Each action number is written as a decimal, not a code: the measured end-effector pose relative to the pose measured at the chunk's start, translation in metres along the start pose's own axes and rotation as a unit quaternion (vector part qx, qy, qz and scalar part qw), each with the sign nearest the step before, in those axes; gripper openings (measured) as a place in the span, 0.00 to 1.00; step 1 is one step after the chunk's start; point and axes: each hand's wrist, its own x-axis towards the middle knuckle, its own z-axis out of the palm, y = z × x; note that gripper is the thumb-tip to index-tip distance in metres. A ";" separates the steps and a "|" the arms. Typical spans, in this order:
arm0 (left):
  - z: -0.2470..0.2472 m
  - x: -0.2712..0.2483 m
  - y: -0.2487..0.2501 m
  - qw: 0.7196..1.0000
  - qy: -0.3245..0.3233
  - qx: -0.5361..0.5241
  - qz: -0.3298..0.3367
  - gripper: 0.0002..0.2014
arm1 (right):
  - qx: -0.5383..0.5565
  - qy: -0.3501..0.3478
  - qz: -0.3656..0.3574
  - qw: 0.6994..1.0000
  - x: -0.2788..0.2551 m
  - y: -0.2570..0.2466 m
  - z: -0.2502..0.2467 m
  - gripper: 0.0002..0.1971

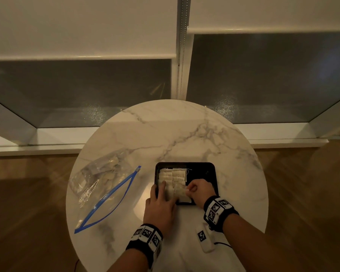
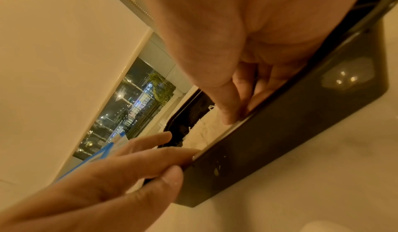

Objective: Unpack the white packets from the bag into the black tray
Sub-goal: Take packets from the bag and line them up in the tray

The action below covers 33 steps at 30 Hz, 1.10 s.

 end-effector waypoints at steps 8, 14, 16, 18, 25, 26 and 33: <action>0.001 0.002 0.000 1.000 -0.005 -0.008 -0.003 0.20 | -0.016 -0.004 0.018 1.000 0.000 -0.004 0.003 0.09; 0.001 0.001 0.001 1.000 0.004 -0.020 -0.004 0.21 | -0.013 0.043 0.038 0.998 0.003 -0.003 0.003 0.13; 0.004 0.001 0.000 1.000 0.014 -0.020 -0.005 0.21 | -0.013 0.034 0.044 0.998 0.005 -0.004 0.006 0.13; 0.006 0.003 -0.002 0.999 0.040 -0.010 -0.011 0.23 | -0.008 0.029 0.048 0.998 0.006 -0.007 0.007 0.13; 0.007 0.005 -0.001 0.998 0.043 -0.055 -0.005 0.19 | 0.024 0.039 0.074 0.996 0.006 -0.011 0.007 0.13; 0.006 0.004 0.000 0.997 0.044 -0.060 -0.008 0.19 | 0.024 0.040 0.076 0.996 0.005 -0.012 0.007 0.13; 0.000 -0.003 -0.003 0.988 0.090 -0.123 -0.031 0.19 | 0.038 0.055 0.074 0.995 0.003 -0.015 0.005 0.12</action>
